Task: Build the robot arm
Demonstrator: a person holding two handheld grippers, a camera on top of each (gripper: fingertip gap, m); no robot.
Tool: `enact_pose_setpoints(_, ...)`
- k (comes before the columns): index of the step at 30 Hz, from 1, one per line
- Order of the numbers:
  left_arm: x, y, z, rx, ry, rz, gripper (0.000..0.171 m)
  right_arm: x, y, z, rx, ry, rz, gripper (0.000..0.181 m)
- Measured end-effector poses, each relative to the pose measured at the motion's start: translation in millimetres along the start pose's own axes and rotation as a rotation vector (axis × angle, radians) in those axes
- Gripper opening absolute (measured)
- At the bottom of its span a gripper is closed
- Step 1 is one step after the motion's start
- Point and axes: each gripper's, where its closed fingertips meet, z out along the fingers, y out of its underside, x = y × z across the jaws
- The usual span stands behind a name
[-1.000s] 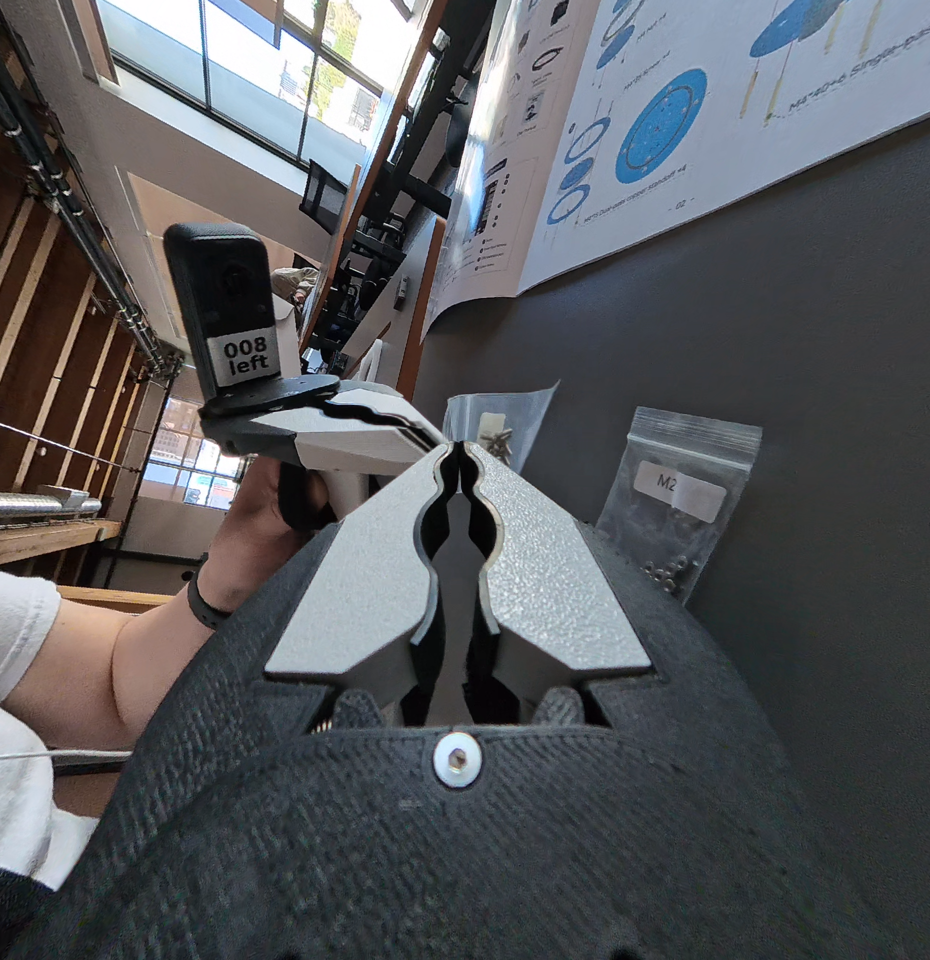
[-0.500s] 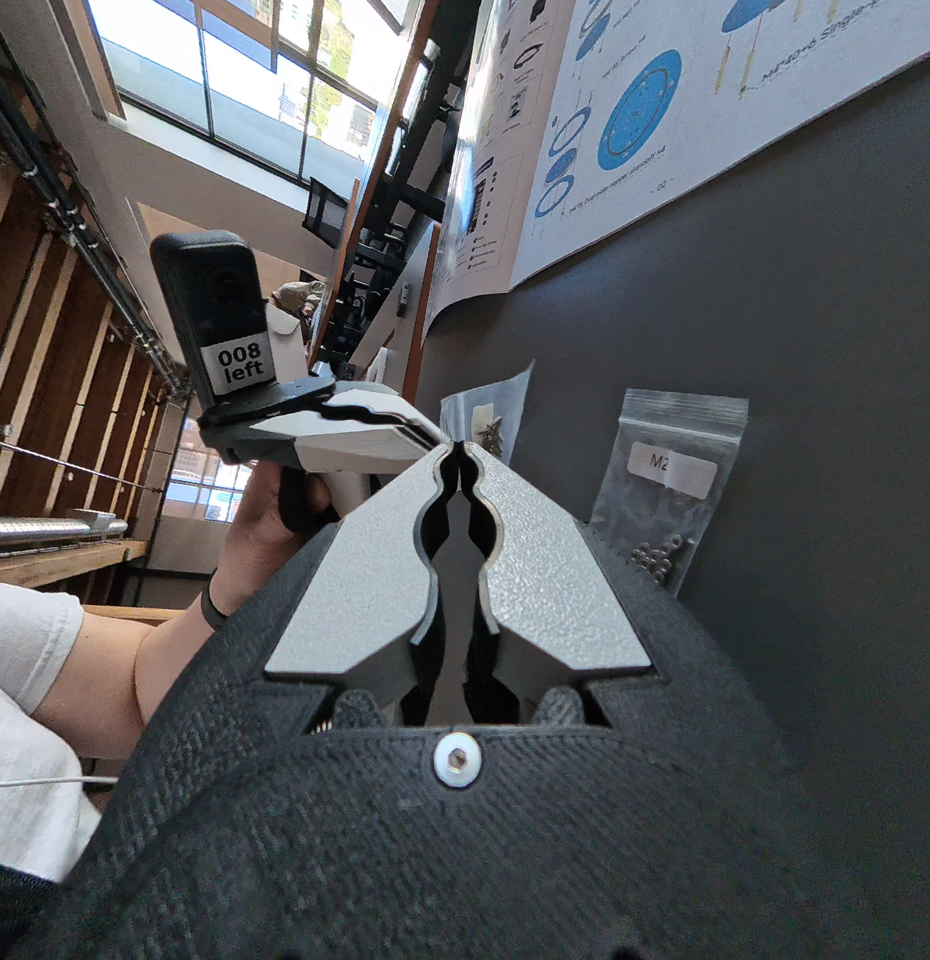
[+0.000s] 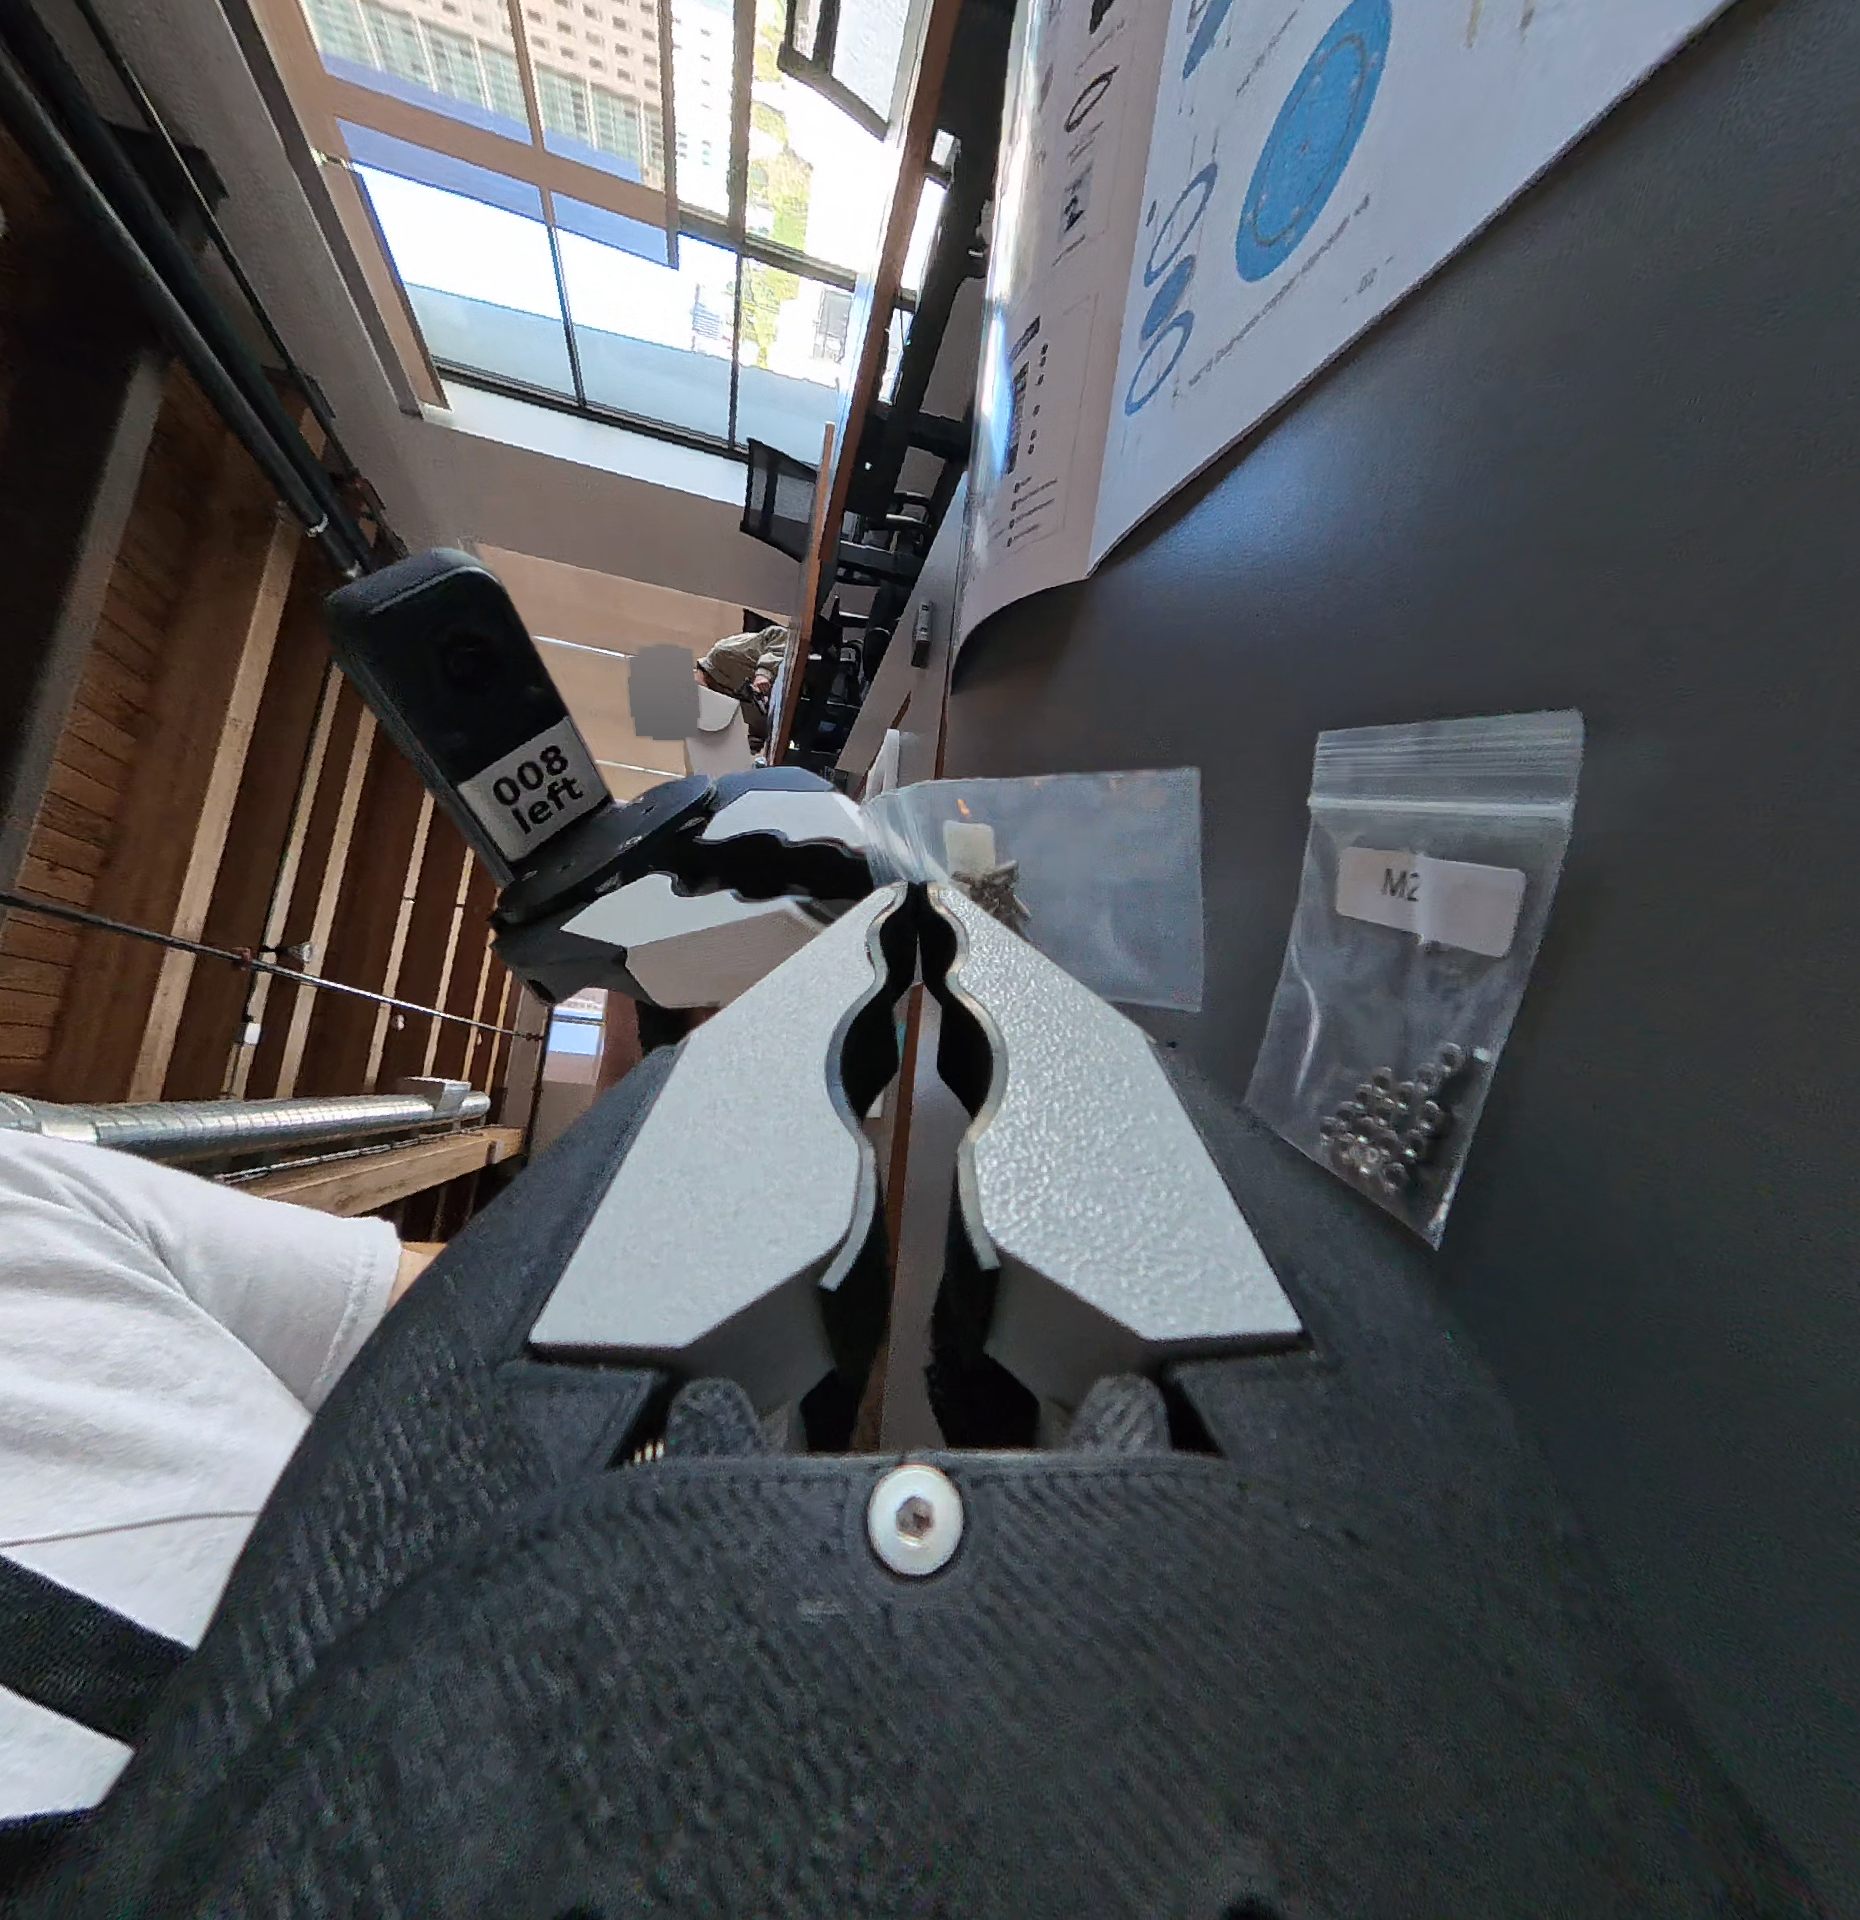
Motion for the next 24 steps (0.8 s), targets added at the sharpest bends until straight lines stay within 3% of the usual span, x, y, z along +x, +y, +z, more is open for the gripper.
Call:
enact_pose_setpoints(14,1.8,-2.1,-4.0,0.037,0.140,-0.161,0.000,1.3,2.7,-5.0,-0.043,0.045,-0.138,0.000)
enact_pose_setpoints(24,-12.2,6.3,-1.8,-0.031,-0.031,-0.076,0.000,10.8,5.7,-5.0,-0.042,0.123,-0.134,0.000)
